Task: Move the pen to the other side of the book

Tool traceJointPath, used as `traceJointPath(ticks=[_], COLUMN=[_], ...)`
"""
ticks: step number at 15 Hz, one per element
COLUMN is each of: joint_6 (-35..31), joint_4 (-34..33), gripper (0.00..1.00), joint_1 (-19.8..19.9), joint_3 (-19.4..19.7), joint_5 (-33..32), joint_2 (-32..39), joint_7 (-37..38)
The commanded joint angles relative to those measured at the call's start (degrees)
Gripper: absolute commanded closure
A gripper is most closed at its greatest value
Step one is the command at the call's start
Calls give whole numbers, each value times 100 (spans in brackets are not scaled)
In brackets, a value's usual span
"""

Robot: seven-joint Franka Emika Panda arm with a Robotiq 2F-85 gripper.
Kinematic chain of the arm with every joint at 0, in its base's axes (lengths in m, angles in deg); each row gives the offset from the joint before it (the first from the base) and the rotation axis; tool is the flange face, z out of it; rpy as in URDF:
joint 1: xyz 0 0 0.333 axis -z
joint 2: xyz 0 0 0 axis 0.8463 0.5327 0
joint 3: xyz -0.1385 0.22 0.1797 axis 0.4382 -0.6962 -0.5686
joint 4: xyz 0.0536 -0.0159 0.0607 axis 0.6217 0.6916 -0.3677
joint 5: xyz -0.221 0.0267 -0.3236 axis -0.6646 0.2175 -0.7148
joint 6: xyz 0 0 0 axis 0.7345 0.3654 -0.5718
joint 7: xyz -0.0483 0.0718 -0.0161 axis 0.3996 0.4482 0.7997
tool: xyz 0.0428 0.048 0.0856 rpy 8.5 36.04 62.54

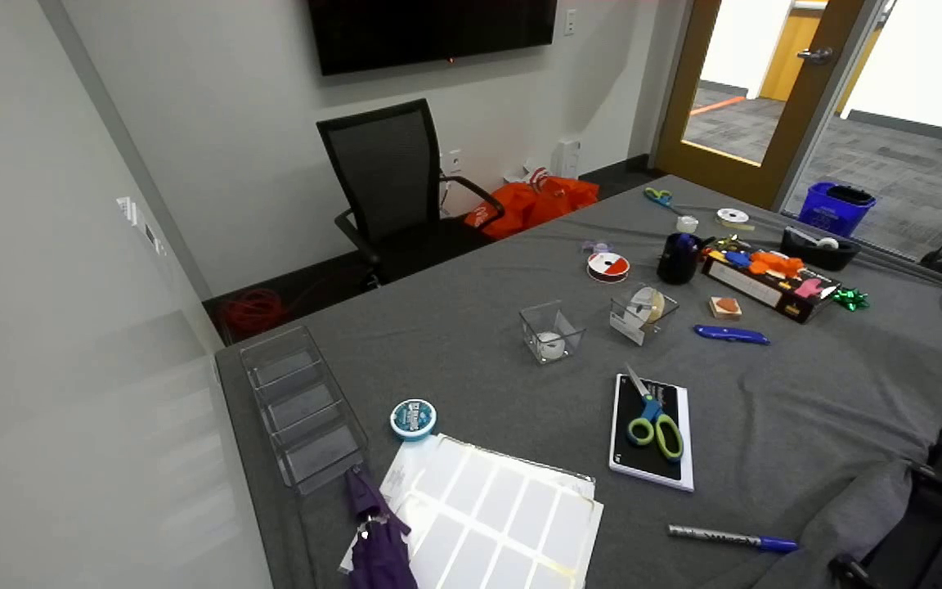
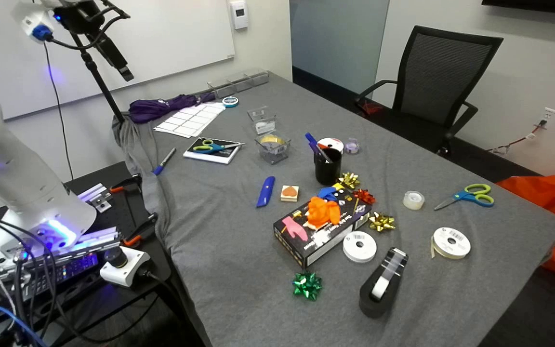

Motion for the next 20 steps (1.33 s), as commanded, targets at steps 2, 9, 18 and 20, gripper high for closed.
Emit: traceJointPath(ticks=[2, 9, 18, 20], joint_6=[20, 21, 21, 21], joint_4=[-46, -105, -105, -105], gripper=[0, 0, 0, 0], joint_1=[46, 46, 46, 46], joint_3=[-34, -34, -34, -34], joint_5=[37, 37, 37, 37], joint_2=[8, 8, 8, 8], joint_7=[-34, -34, -33, -33])
